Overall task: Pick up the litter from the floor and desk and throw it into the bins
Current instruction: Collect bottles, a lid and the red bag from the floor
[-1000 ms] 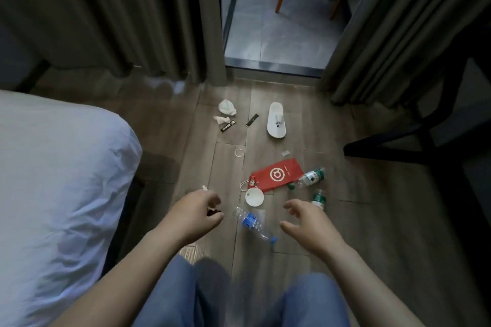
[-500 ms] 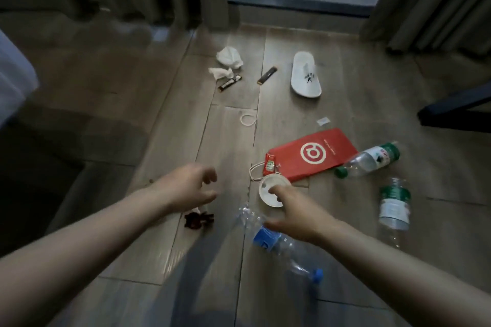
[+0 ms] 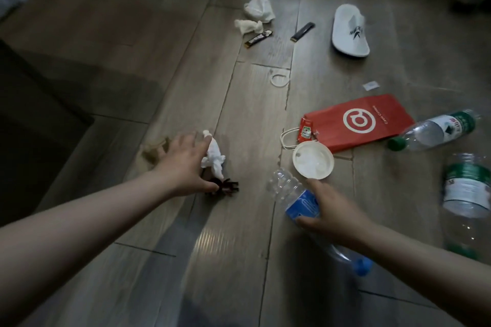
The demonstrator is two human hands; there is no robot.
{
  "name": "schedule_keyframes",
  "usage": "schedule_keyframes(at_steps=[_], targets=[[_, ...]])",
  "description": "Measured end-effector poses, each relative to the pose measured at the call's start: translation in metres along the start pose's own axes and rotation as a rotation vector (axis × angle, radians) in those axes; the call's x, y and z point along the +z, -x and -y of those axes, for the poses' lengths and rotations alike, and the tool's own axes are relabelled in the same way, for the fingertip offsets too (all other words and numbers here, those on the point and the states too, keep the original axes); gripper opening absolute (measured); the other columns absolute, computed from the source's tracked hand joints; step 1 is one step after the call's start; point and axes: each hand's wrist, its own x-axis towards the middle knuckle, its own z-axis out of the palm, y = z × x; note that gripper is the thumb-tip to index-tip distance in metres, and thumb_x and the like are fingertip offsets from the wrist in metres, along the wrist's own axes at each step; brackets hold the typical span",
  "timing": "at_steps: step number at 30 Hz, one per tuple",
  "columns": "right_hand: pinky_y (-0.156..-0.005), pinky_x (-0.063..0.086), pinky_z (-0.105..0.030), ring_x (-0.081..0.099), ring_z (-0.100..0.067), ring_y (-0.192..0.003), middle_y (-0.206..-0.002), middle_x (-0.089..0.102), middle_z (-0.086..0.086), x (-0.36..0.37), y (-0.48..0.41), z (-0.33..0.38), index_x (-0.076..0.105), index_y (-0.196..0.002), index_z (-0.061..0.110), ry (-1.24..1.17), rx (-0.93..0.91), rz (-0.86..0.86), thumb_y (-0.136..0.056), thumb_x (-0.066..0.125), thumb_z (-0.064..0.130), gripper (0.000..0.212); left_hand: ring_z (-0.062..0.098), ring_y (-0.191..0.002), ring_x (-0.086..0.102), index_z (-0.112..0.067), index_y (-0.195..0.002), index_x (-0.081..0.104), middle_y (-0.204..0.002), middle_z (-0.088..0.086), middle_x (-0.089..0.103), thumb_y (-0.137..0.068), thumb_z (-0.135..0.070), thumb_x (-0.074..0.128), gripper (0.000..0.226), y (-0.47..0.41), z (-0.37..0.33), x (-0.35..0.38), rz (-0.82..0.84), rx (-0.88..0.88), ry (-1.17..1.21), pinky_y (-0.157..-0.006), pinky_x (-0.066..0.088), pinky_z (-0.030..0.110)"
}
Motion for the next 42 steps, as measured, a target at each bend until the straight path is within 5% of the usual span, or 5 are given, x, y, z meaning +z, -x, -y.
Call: schedule_keyframes(at_steps=[11, 21, 27, 33, 42], targets=[[-0.088, 0.050, -0.034, 0.057, -0.012, -0.104, -0.122, 0.057, 0.004, 0.010, -0.001, -0.001, 0.040, -0.132, 0.026, -0.102, 0.024, 0.072, -0.077, 0.070, 0.048, 0.066, 0.039, -0.136, 0.022, -0.040, -0.150, -0.004, -0.155, 0.015, 0.004, -0.068, -0.053, 0.076, 0.115, 0.004, -0.014, 0.019, 0.039, 0.151, -0.020, -0.112, 0.027, 0.040], [-0.098, 0.048, -0.039, 0.053, -0.013, -0.115, -0.135, 0.050, 0.002, 0.010, -0.001, -0.004, 0.031, -0.143, 0.026, -0.207, 0.039, 0.127, -0.079, 0.072, 0.043, 0.077, 0.024, -0.103, 0.050, -0.014, -0.102, 0.061, -0.115, 0.006, 0.046, -0.073, -0.020, 0.071, 0.031, 0.002, -0.013, 0.024, 0.020, 0.205, -0.067, -0.078, 0.039, 0.025], [-0.104, 0.044, -0.039, 0.048, -0.014, -0.124, -0.144, 0.043, 0.000, 0.010, -0.006, -0.010, 0.023, -0.148, 0.028, -0.230, 0.040, 0.162, -0.079, 0.070, 0.046, 0.085, 0.020, -0.102, 0.053, -0.016, -0.098, 0.067, -0.116, 0.000, 0.046, -0.071, -0.018, 0.075, 0.029, -0.004, -0.005, 0.029, 0.049, 0.228, 0.036, -0.083, 0.046, 0.027], [-0.104, 0.044, -0.040, 0.047, -0.015, -0.125, -0.146, 0.040, -0.001, 0.011, -0.014, -0.017, 0.021, -0.149, 0.027, -0.248, 0.018, 0.205, -0.079, 0.071, 0.045, 0.088, 0.014, -0.099, 0.047, -0.019, -0.096, 0.064, -0.109, -0.002, 0.043, -0.065, -0.072, 0.065, 0.060, 0.004, -0.018, 0.031, -0.012, 0.175, 0.065, -0.082, 0.045, 0.028], [-0.100, 0.047, -0.041, 0.051, -0.014, -0.118, -0.139, 0.046, 0.000, 0.012, -0.011, -0.016, 0.024, -0.147, 0.027, -0.246, 0.014, 0.180, -0.077, 0.071, 0.048, 0.086, 0.034, -0.124, 0.034, -0.019, -0.123, 0.052, -0.137, 0.014, 0.031, -0.087, -0.060, 0.048, 0.055, 0.008, -0.029, 0.038, 0.012, -0.061, -0.137, -0.102, 0.029, 0.033]])
